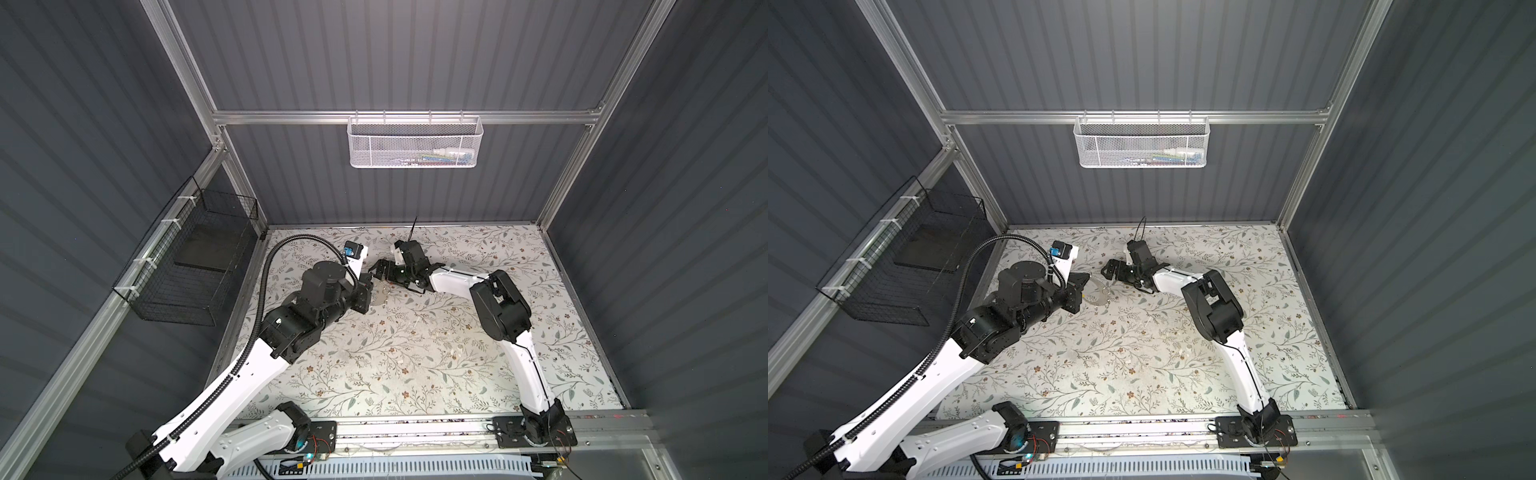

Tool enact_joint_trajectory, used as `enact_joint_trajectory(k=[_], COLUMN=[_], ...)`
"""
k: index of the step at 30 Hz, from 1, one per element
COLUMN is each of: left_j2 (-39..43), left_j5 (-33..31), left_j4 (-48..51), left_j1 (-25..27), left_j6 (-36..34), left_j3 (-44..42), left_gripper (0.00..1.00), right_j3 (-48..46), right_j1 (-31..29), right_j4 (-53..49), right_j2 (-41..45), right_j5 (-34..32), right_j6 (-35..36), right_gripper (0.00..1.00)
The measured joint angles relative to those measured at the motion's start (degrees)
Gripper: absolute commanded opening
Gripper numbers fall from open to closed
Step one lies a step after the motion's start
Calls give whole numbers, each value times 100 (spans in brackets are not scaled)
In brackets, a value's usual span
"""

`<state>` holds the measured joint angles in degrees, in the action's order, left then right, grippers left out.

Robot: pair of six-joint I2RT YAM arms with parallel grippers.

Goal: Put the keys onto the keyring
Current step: 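Move the right gripper over the red-tagged key and lower it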

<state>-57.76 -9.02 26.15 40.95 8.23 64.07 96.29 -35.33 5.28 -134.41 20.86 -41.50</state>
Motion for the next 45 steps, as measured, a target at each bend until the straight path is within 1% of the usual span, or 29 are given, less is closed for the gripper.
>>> enact_joint_trajectory(k=[4,6,15,23,27,30,35,38,42,43,45], left_j2=[2,2,2,-39,-162,-229,-254,-249,-170,-125,-28], left_j5=[2,0,46,273,396,474,664,741,785,802,824], left_j4=[2,2,2,-4,-28,-94,-212,-223,-221,-232,-238], left_j1=[0,0,0,0,0,0,0,0,0,0,0], left_j6=[-20,-24,-37,-31,9,55,129,144,181,188,195], left_j3=[-7,-7,-7,-7,-7,-33,-229,-354,-496,-535,-584], left_gripper=[0,0,0,0,0,0,0,0,0,0,0], right_j3=[-11,-249,-2500,-4782,-5541,-5718,-5689,-5668,-5480,-5390,-5169], right_j1=[-26,-42,-46,-85,-149,-297,-577,-597,-544,-514,-420], right_j4=[-278,-361,-291,509,684,284,-1069,-1709,-2105,-2168,-2330], right_j2=[90,275,1836,3381,4019,4387,4900,5163,5383,5394,5379], right_j5=[-188,-275,-516,-684,-765,-931,-1392,-1705,-1864,-1838,-1784], right_j6=[50,83,72,-199,-313,-299,-90,179,568,647,859], right_gripper=[99,99,99,99,99,99,99,99,99,98,91])
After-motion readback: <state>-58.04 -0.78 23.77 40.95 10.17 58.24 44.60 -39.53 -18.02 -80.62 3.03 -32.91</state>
